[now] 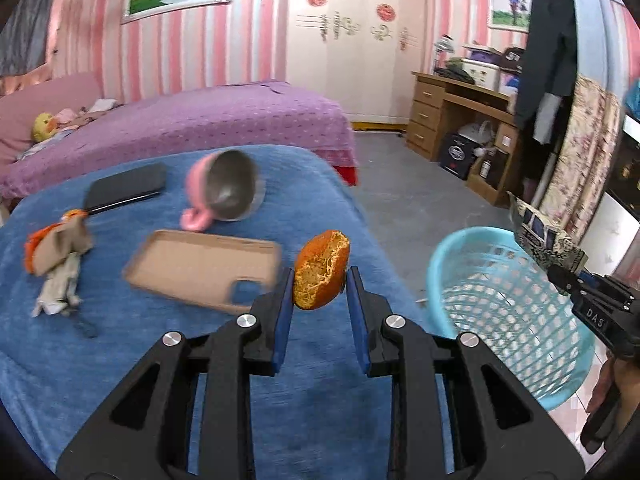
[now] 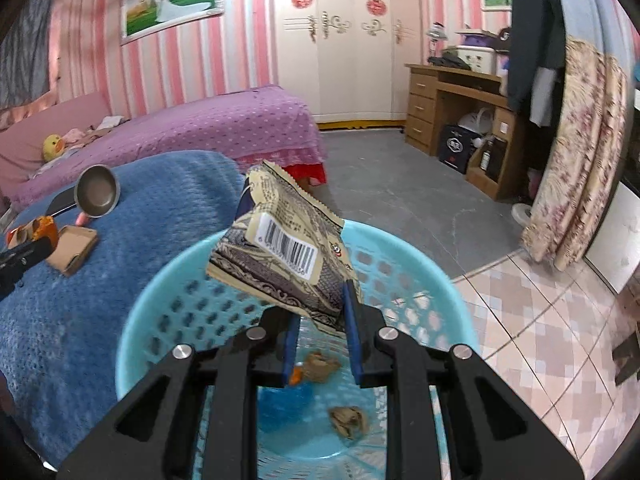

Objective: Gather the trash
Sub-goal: 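Carry peel and wrapper over the blue basket and open both tools to drop them, then move the left tool to the white round lid and grasp it, then grasp the beige cloth with the right tool while the left tool holds the lid, then carry lid and cloth over the blue basket and open both tools to drop them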

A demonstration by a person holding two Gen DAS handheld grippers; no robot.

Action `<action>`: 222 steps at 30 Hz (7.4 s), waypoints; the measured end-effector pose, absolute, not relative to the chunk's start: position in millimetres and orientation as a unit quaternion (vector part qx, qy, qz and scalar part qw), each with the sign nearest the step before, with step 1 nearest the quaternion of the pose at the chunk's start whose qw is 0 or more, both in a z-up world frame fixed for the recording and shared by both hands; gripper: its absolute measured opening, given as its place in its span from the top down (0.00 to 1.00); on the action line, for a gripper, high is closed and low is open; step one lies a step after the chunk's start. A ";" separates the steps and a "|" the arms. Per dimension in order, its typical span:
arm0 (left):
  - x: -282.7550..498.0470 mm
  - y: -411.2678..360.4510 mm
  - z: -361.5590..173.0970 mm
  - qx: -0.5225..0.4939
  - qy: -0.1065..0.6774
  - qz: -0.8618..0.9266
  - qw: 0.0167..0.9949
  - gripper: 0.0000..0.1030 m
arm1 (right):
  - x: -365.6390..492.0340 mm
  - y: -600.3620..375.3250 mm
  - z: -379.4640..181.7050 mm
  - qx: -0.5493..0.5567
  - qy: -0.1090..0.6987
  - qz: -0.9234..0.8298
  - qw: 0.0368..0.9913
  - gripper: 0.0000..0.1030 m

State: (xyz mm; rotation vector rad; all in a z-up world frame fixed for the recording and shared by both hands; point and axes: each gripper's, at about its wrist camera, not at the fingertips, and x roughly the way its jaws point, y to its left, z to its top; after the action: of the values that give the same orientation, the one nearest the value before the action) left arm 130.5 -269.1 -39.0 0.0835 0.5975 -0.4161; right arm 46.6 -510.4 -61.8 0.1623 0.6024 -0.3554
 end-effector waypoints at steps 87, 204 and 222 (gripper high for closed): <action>164.8 72.5 -21.4 0.043 0.301 0.042 0.952 0.05 | 139.2 -230.6 -20.7 0.013 0.257 -0.053 0.965 0.08; 133.6 -190.0 -30.1 0.067 0.276 -0.121 0.951 0.42 | 62.7 -463.5 -39.3 0.041 0.264 -0.122 0.956 0.82; 115.7 -370.6 -51.2 0.078 0.304 -0.264 0.912 0.42 | 28.7 -552.9 -55.9 0.103 0.264 -0.200 0.938 0.82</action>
State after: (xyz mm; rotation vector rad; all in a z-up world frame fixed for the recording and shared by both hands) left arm 115.7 -370.6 -51.2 0.1611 0.6256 -0.5435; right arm 28.7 -552.9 -55.9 0.2103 0.5387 -0.4093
